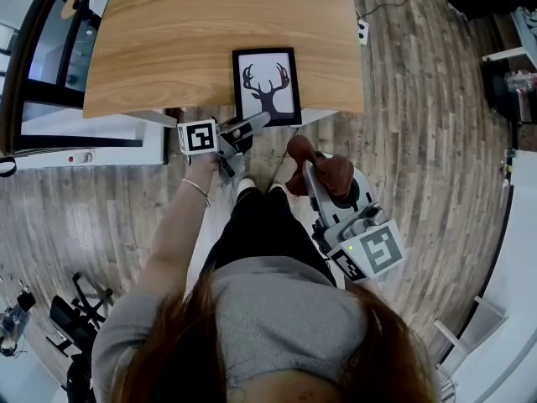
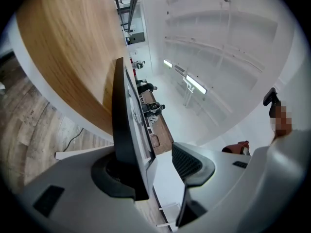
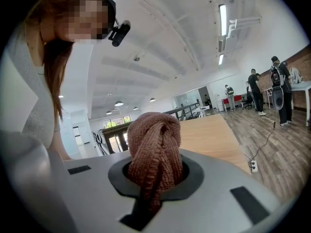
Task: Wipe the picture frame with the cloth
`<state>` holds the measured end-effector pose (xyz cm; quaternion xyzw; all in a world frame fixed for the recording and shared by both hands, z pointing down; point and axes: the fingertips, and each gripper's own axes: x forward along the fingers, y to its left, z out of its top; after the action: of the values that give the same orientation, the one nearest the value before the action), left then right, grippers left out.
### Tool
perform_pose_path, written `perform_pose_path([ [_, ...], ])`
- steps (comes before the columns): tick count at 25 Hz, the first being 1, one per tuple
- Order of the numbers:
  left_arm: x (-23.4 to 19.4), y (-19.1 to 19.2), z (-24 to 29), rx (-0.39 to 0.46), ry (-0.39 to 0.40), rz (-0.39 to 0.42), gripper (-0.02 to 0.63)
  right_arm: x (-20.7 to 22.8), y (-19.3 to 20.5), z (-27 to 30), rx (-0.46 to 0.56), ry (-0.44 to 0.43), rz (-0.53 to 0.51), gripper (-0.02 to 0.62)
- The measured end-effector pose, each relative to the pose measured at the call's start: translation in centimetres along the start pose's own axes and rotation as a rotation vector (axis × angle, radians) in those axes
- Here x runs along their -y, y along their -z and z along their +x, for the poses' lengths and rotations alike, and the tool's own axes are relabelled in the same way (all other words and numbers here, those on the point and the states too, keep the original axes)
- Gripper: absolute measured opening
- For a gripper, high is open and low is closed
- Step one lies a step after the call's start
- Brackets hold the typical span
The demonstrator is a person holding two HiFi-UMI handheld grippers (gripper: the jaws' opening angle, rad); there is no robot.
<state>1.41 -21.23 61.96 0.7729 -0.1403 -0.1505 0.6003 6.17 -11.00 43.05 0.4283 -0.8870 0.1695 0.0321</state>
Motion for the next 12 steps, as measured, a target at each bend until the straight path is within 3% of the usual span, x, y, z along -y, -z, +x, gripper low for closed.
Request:
perform_pose_path([
  [3, -1.4, -0.1, -1.0, -0.019, -0.065, 0.080, 0.218, -0.4, 0.1, -0.1, -0.005, -0.010, -0.013, 0.046],
  [7, -2.2, 0.6, -2.3, -0.017, -0.097, 0.075, 0.218, -0.9, -0.1, -0.2, -0.004, -0.021, -0.023, 0.046],
  [12, -2.7, 2.1, -6.3, 0.054, -0.251, 0.108, 0.218, -1.5, -0.8, -0.4, 0.022, -0.021, -0.036, 0.046],
])
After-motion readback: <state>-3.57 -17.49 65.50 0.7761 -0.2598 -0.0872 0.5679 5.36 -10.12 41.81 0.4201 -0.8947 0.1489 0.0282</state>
